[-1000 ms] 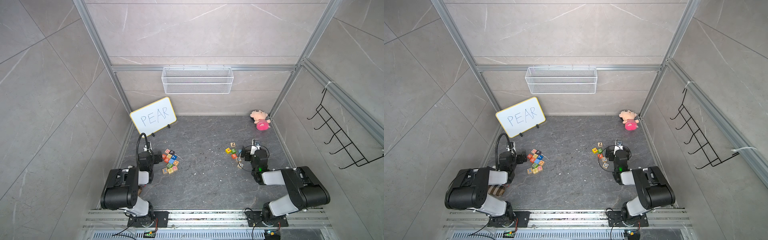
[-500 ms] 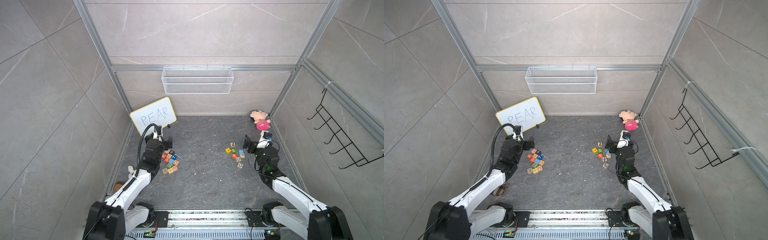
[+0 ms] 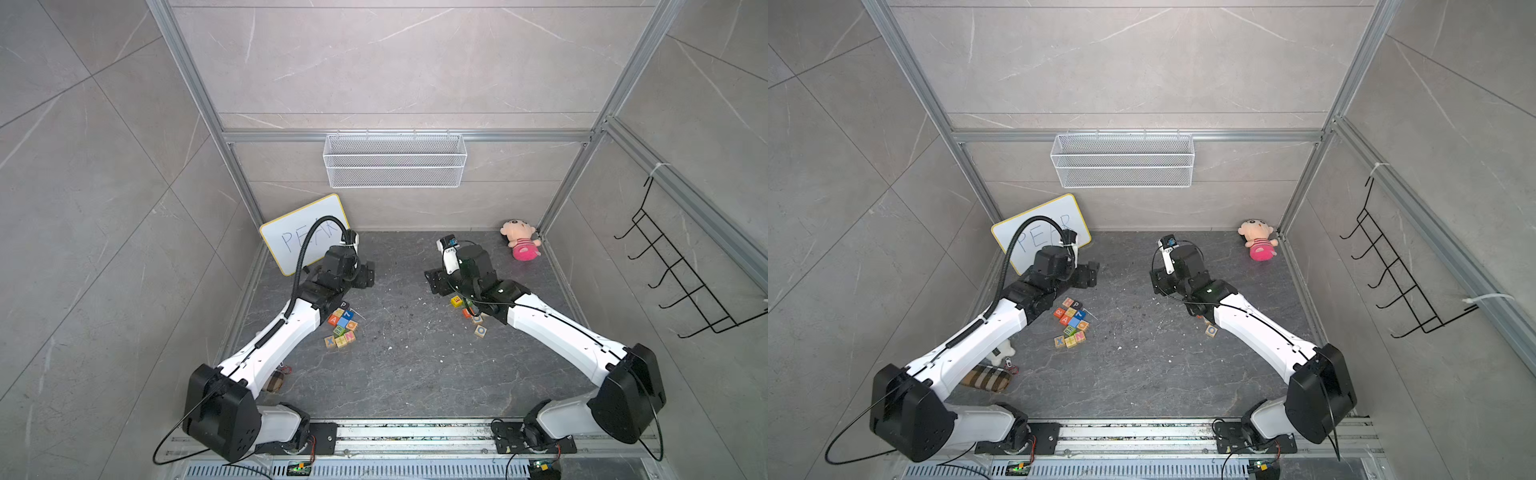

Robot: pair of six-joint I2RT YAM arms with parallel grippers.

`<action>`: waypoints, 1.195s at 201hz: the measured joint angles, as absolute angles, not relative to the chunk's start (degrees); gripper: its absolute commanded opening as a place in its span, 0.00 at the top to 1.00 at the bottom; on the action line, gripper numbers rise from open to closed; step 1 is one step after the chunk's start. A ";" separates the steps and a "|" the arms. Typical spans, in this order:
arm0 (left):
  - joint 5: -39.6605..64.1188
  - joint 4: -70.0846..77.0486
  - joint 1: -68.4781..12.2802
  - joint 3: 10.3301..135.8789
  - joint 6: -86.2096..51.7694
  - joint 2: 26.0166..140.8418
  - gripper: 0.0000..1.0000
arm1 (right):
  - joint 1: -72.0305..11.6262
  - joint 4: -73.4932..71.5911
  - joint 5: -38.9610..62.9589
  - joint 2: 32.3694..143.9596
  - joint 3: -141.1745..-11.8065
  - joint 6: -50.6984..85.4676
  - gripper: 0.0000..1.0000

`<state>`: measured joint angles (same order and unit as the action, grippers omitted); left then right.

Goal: Spell the uppercase word “pear” with letter blocks
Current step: Pick up the letter block from the center of the board.

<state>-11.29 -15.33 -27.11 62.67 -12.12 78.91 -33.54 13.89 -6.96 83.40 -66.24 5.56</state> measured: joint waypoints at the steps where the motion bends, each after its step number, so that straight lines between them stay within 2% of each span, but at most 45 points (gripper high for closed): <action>1: -11.27 -15.53 -27.11 62.67 -12.21 79.05 0.22 | -33.54 13.98 -7.05 83.42 -66.22 5.58 0.23; 26: -10.04 -21.12 -25.96 62.54 -14.09 80.90 0.24 | -33.65 15.22 -10.13 82.76 -64.38 5.56 0.22; 57: -5.80 -24.40 -19.35 62.54 -15.92 82.28 0.26 | -33.76 14.00 -13.23 78.81 -58.63 5.52 0.23; 78: -5.32 -27.51 -16.29 63.09 -16.47 85.01 0.36 | -34.02 12.78 -14.24 76.60 -56.62 4.64 0.23; 115: -2.63 -31.90 -14.46 63.64 -16.56 87.35 0.40 | -35.73 8.23 -15.77 72.47 -54.37 2.13 0.23; 174: -1.28 -35.35 -13.93 64.82 -17.02 87.94 0.40 | -36.60 1.56 -17.23 67.37 -48.45 -0.64 0.22; 240: -1.83 -37.30 -18.61 69.78 -17.17 93.51 0.37 | -36.80 0.12 -21.47 68.10 -47.83 2.04 0.22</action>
